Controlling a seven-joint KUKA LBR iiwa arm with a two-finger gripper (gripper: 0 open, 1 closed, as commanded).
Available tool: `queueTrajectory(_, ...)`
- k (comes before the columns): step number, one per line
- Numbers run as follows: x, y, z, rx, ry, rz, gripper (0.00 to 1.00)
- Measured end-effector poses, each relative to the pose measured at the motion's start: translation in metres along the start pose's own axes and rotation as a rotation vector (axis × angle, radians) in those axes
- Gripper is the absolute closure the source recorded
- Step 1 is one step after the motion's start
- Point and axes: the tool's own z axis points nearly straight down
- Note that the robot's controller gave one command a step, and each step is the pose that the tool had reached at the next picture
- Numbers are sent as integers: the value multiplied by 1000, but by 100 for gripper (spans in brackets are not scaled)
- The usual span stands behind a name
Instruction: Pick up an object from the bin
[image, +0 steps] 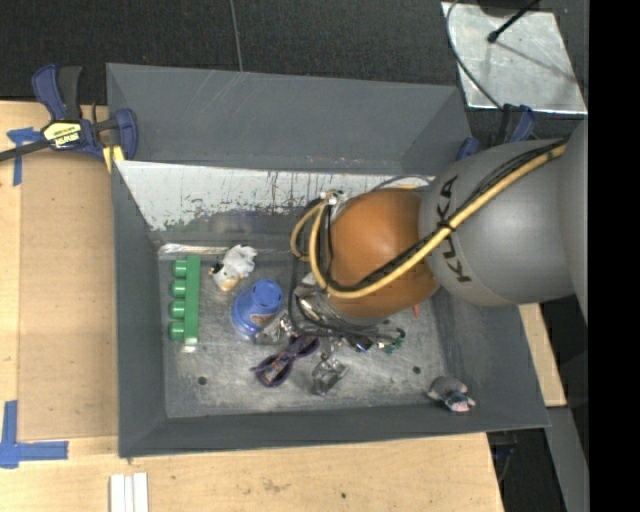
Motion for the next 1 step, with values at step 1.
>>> queueTrajectory(1, -5, 1, 12, 3, -15, -46, 100)
